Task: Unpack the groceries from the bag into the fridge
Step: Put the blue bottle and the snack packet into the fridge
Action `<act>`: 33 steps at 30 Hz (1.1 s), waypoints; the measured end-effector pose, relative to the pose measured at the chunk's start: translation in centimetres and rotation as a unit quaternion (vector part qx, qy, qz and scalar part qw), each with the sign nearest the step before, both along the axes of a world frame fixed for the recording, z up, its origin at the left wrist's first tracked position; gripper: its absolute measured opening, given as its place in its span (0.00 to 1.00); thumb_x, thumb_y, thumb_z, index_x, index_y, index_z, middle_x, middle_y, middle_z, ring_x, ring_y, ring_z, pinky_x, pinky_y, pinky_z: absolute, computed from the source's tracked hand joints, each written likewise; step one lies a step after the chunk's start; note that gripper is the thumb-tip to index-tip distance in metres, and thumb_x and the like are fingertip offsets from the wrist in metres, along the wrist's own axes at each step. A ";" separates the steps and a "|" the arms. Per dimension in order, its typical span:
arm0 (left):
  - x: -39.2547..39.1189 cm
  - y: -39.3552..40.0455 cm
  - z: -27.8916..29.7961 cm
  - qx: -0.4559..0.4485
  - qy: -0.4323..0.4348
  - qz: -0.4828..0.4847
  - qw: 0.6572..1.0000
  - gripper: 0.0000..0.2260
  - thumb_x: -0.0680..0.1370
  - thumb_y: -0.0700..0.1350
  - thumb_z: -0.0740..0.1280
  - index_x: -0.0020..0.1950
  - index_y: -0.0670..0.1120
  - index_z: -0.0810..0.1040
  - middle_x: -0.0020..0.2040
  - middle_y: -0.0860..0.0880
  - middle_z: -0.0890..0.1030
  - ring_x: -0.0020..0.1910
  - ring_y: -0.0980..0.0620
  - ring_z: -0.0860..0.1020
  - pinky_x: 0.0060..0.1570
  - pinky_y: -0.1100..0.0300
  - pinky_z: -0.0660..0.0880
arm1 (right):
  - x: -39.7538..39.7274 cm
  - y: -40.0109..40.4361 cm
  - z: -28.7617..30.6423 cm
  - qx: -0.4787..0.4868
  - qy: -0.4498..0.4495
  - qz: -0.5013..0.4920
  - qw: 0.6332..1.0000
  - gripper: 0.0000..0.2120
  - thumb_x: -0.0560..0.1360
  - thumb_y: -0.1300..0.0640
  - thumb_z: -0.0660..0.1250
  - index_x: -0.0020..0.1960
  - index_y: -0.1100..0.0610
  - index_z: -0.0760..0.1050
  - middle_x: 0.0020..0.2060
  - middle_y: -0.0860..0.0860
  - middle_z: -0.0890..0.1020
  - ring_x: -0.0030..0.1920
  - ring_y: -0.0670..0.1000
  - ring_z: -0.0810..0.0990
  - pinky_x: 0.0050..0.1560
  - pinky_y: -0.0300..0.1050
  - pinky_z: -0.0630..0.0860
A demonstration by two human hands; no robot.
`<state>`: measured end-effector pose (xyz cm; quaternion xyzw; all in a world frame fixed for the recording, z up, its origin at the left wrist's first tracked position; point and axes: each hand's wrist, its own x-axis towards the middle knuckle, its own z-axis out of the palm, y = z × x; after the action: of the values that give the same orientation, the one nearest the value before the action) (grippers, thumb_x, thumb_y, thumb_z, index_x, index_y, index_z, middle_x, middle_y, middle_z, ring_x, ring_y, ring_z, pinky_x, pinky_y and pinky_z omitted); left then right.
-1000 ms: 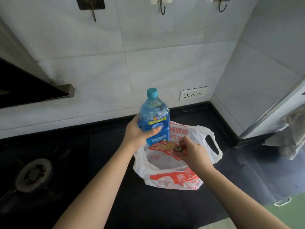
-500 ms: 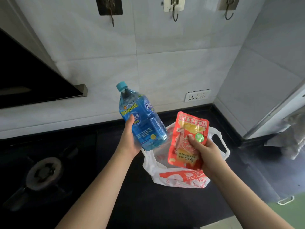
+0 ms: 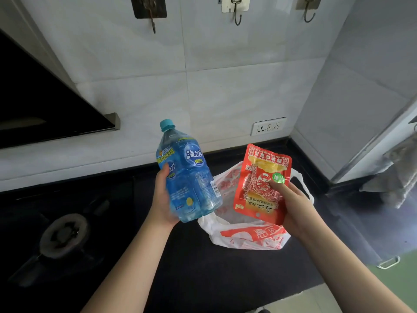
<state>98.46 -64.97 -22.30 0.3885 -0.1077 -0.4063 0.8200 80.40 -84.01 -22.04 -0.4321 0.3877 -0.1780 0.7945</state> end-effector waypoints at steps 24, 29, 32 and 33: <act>-13.8 3.7 4.0 0.080 -0.102 0.222 0.966 0.41 0.60 0.53 0.82 0.67 0.40 0.71 0.56 0.41 0.80 0.55 0.39 0.80 0.50 0.45 0.77 | -3.5 -2.3 1.5 -0.027 -0.045 0.208 0.977 0.14 0.76 0.51 0.68 0.61 0.52 0.75 0.51 0.52 0.85 0.50 0.57 0.85 0.53 0.61 0.79; -16.6 7.7 4.5 0.117 -0.101 0.294 0.943 0.38 0.58 0.53 0.83 0.63 0.42 0.74 0.54 0.42 0.82 0.53 0.41 0.81 0.47 0.47 0.79 | -3.0 1.1 1.1 -0.044 -0.048 0.285 0.956 0.13 0.76 0.49 0.67 0.60 0.51 0.76 0.51 0.50 0.86 0.50 0.56 0.85 0.54 0.58 0.79; -18.5 11.1 5.0 0.134 -0.109 0.339 0.925 0.34 0.58 0.53 0.82 0.60 0.44 0.77 0.53 0.43 0.83 0.53 0.41 0.82 0.46 0.49 0.79 | -2.3 3.9 0.8 -0.037 -0.040 0.333 0.941 0.14 0.77 0.50 0.67 0.61 0.52 0.75 0.51 0.51 0.86 0.50 0.56 0.85 0.54 0.58 0.79; -19.2 12.3 5.2 0.138 -0.109 0.354 0.918 0.34 0.58 0.53 0.83 0.60 0.44 0.77 0.53 0.43 0.83 0.52 0.41 0.82 0.46 0.49 0.80 | -2.0 4.8 0.6 -0.035 -0.035 0.345 0.937 0.15 0.77 0.50 0.67 0.61 0.53 0.75 0.51 0.51 0.86 0.50 0.56 0.85 0.55 0.59 0.79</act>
<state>79.30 -52.66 -17.11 0.5528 0.0054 -0.0554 0.8314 78.38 -79.20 -21.47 -0.5602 0.1805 0.0786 0.8047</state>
